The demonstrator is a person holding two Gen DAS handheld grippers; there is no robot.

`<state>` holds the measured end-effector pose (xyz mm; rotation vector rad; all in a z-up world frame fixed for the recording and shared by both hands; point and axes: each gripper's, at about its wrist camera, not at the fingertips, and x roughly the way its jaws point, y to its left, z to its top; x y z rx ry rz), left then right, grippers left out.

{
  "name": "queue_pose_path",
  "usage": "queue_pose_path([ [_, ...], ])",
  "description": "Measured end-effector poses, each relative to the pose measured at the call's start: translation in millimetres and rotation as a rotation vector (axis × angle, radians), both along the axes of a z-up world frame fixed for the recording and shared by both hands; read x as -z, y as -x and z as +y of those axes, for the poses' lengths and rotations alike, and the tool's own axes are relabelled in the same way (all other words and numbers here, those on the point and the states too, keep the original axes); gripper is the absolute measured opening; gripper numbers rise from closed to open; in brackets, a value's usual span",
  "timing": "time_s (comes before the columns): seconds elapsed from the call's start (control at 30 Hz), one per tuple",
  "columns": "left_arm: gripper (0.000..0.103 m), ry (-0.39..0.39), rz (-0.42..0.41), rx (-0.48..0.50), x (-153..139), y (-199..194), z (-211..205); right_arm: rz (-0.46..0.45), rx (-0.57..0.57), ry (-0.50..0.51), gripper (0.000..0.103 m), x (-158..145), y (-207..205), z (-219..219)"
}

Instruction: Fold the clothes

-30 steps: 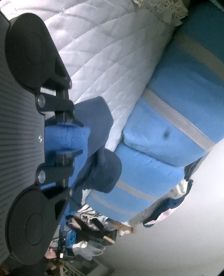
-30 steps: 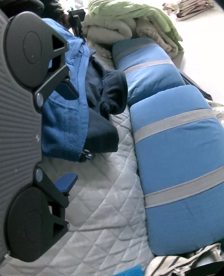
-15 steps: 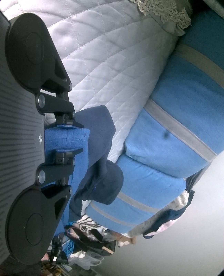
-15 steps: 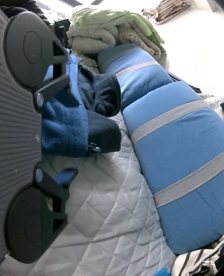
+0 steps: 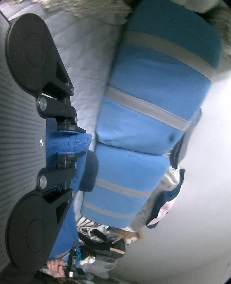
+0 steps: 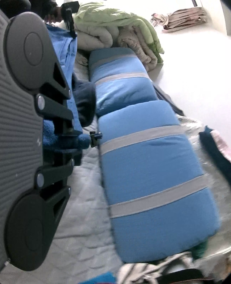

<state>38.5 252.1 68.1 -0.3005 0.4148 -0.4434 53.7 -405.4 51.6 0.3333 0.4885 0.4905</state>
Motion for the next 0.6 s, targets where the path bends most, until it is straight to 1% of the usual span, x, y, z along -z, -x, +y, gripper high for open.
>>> queue_pose_path([
  [0.1, 0.018, -0.045, -0.024, -0.013, -12, -7, -6, -0.008, 0.039, 0.046, 0.012, -11, -7, 9],
  [0.27, 0.018, -0.098, -0.049, -0.046, -21, -25, -13, -0.026, 0.074, 0.107, 0.012, -23, -24, 24],
  [0.43, 0.018, -0.122, -0.048, -0.061, -21, -43, -12, -0.037, 0.093, 0.144, 0.012, -29, -44, 34],
  [0.6, 0.018, -0.145, -0.021, -0.083, -11, -65, -11, -0.029, 0.108, 0.176, 0.012, -27, -64, 45],
])
